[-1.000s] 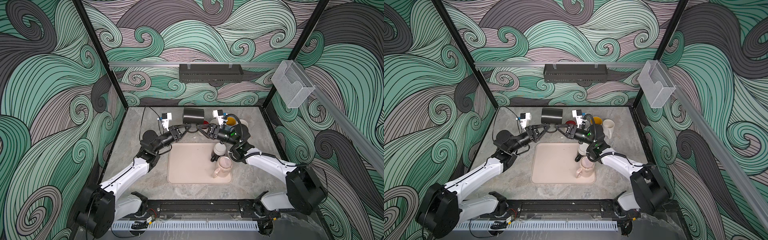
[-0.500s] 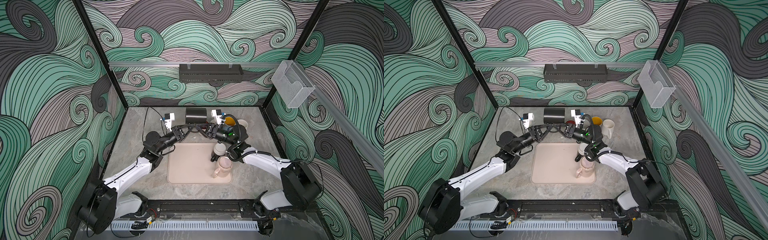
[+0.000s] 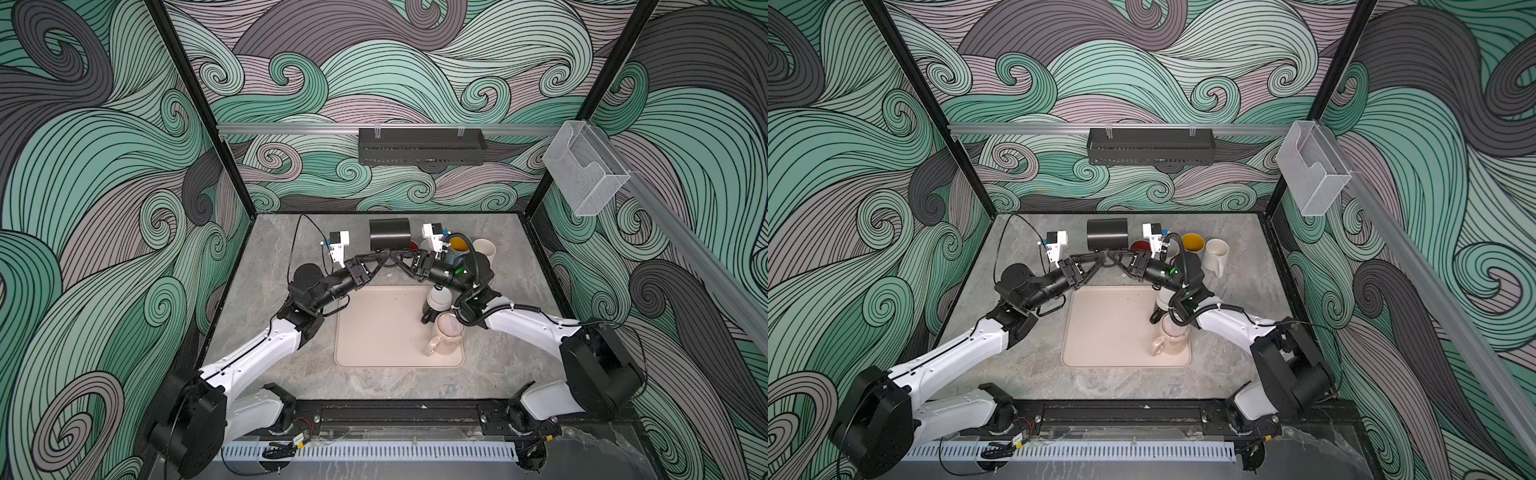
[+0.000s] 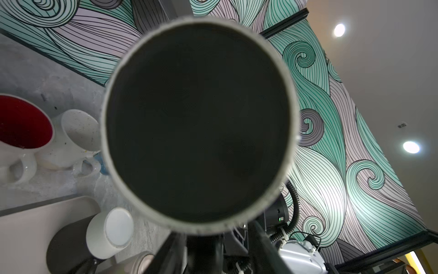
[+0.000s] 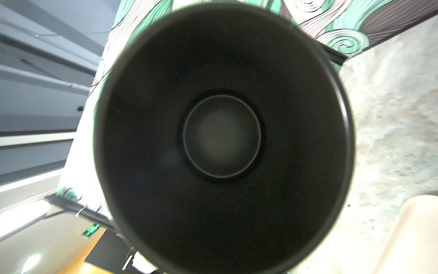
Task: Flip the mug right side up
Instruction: 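Grasp the black mug with the right gripper from the left gripper, then open the left gripper and draw it back while the right holds the mug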
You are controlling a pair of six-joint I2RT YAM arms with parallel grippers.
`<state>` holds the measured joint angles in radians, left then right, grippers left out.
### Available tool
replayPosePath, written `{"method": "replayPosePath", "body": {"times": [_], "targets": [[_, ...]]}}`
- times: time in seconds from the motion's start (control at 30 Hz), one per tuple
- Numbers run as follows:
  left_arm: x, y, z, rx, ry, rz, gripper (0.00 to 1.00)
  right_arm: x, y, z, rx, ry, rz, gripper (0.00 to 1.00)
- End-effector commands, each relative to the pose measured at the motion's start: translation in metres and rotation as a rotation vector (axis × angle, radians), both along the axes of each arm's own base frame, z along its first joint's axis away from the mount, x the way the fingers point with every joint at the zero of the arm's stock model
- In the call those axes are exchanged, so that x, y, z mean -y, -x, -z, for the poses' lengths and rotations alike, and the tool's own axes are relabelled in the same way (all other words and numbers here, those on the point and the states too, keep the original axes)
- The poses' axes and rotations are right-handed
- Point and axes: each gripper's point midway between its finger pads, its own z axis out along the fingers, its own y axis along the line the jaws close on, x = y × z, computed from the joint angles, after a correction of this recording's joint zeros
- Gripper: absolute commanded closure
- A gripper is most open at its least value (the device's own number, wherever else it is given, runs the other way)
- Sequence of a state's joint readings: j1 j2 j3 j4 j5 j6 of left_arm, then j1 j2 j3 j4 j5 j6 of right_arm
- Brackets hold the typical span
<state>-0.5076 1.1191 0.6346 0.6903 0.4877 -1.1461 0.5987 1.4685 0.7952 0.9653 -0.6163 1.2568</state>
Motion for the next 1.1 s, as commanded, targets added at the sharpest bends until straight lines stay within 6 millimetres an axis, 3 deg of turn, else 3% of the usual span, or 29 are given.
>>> {"method": "replayPosePath", "body": {"times": [0.0,0.07,0.13,0.23,0.4,0.53,0.67,0.93,1.07], "targets": [[-0.017,-0.002,0.01,0.005,-0.167,-0.117,0.18,0.014,0.001,-0.036,0.129,-0.053,0.073,1.0],[-0.034,-0.005,0.025,-0.021,-0.262,-0.211,0.03,0.015,0.001,-0.036,0.133,-0.042,0.078,1.0],[-0.053,-0.008,0.035,-0.041,-0.305,-0.313,0.01,0.016,0.002,-0.036,0.134,-0.033,0.081,1.0],[-0.069,-0.008,0.035,-0.024,-0.299,-0.392,0.01,0.016,0.003,-0.036,0.135,-0.024,0.079,1.0],[-0.068,-0.001,0.034,-0.047,-0.448,-0.341,0.01,0.015,0.0,-0.029,0.131,0.056,0.099,1.0],[-0.066,0.011,0.04,-0.02,-0.584,-0.266,0.01,0.008,-0.003,-0.005,0.137,0.309,0.135,1.0],[-0.068,0.014,0.041,0.013,-0.577,-0.272,0.01,0.003,-0.007,0.018,0.143,0.574,0.175,1.0],[-0.08,0.012,0.054,-0.001,-0.595,-0.335,0.03,0.021,-0.046,0.057,0.011,0.909,0.367,1.0],[-0.085,0.015,0.055,0.008,-0.598,-0.357,0.03,0.015,-0.058,0.069,-0.009,0.991,0.366,1.0]]}}
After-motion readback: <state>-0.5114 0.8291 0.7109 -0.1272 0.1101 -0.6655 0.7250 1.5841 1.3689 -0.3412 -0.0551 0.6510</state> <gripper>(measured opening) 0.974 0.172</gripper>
